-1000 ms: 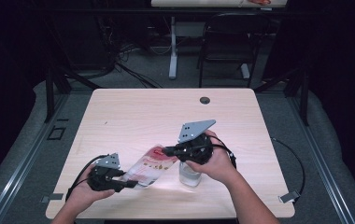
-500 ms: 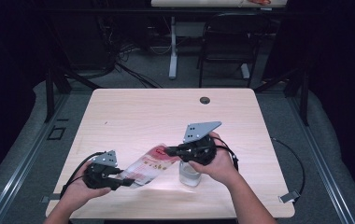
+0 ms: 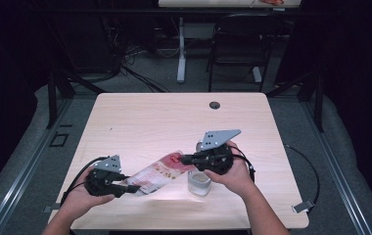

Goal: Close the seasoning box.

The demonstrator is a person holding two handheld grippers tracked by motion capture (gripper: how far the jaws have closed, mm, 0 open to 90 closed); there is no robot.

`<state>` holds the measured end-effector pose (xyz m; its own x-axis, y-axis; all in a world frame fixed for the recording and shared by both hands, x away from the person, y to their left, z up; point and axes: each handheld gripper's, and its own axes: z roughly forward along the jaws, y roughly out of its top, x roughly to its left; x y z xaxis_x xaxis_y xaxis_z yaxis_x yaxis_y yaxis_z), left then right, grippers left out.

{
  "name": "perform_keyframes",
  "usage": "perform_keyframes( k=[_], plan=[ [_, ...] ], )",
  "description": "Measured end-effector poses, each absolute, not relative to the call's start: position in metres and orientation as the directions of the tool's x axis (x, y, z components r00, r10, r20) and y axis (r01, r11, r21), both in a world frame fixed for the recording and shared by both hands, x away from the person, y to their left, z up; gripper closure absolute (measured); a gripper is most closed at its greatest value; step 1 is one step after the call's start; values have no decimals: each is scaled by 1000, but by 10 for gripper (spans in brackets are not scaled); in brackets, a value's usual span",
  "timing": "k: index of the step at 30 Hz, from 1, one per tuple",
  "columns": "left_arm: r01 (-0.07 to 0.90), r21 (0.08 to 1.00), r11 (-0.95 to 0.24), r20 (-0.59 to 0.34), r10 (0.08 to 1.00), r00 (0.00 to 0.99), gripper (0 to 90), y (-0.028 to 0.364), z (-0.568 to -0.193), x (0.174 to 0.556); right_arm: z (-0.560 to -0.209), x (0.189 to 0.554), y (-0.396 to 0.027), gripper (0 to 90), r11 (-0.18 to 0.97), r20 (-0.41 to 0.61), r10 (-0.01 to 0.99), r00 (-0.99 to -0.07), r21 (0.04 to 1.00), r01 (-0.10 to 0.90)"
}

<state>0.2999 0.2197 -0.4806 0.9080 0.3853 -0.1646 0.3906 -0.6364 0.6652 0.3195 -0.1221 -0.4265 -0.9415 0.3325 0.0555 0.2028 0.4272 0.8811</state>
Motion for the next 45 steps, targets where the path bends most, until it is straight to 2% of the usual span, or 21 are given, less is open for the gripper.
perform_keyframes(
  k=[13, 45],
  plan=[
    [379, 684, -623, -154, 385, 910, 681, 224, -470, 300, -432, 318, -131, 900, 377, 93, 343, -935, 898, 227],
    [360, 717, -597, -135, 388, 912, 700, 227, -441, 306, -436, 318, -145, 900, 341, 123, 366, -922, 904, 256]
  ],
)
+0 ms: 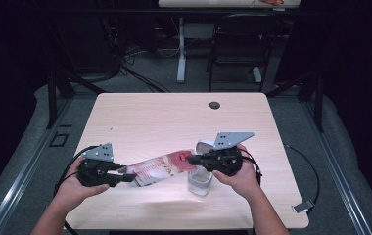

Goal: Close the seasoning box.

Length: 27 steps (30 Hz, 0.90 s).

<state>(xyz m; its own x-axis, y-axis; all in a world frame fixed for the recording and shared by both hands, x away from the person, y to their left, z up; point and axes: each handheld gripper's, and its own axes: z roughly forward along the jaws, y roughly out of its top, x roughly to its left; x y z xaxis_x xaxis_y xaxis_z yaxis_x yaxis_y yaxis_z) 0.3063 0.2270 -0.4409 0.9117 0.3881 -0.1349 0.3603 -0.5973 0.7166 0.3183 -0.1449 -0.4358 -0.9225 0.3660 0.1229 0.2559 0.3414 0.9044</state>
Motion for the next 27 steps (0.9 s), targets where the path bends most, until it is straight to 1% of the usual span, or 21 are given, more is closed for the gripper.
perform_keyframes(
  k=[27],
  plan=[
    [346, 742, -575, -117, 397, 910, 715, 226, -423, 312, -443, 321, -153, 900, 339, 145, 386, -911, 896, 287]
  ],
)
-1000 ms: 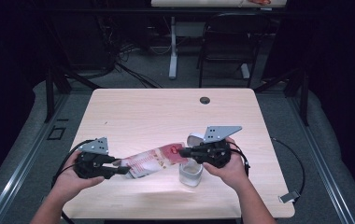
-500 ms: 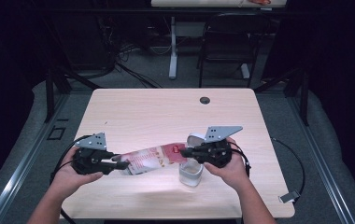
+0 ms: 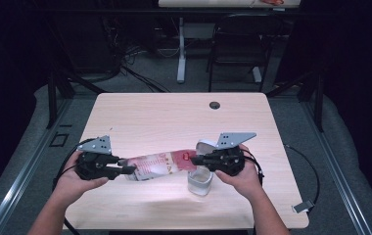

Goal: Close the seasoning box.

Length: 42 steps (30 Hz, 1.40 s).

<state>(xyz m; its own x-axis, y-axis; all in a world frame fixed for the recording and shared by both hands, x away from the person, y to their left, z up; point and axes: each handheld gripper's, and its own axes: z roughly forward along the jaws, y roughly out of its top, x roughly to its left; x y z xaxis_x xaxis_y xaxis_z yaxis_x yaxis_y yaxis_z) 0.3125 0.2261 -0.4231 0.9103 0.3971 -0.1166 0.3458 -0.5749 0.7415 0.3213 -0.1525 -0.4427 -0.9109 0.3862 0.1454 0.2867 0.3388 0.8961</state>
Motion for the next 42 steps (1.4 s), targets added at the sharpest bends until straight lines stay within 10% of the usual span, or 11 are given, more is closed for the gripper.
perform_keyframes(
  k=[42],
  plan=[
    [328, 748, -577, -99, 391, 915, 729, 220, -406, 319, -451, 324, -160, 900, 326, 173, 397, -901, 891, 315]
  ],
)
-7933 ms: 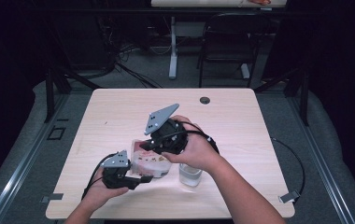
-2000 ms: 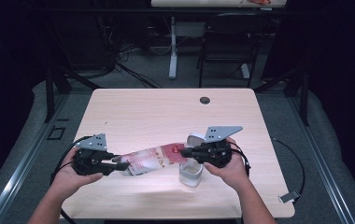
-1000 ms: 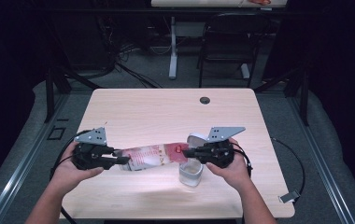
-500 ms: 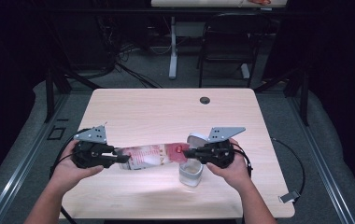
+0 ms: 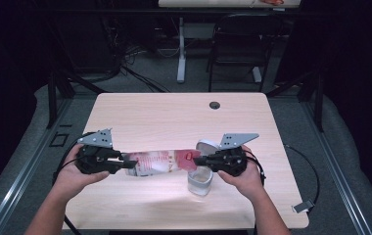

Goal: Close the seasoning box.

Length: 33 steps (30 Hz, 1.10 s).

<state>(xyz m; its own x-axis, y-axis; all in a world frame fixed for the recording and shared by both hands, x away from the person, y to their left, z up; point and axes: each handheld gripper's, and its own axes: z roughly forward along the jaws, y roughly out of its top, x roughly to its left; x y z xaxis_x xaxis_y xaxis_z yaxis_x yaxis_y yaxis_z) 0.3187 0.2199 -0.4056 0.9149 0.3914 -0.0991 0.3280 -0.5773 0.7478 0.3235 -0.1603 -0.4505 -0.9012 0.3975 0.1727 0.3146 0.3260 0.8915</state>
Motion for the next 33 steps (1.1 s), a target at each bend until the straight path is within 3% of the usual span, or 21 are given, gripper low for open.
perform_keyframes(
  k=[33],
  plan=[
    [308, 753, -581, -82, 381, 921, 741, 210, -390, 325, -455, 326, -169, 900, 313, 195, 413, -890, 887, 340]
  ],
)
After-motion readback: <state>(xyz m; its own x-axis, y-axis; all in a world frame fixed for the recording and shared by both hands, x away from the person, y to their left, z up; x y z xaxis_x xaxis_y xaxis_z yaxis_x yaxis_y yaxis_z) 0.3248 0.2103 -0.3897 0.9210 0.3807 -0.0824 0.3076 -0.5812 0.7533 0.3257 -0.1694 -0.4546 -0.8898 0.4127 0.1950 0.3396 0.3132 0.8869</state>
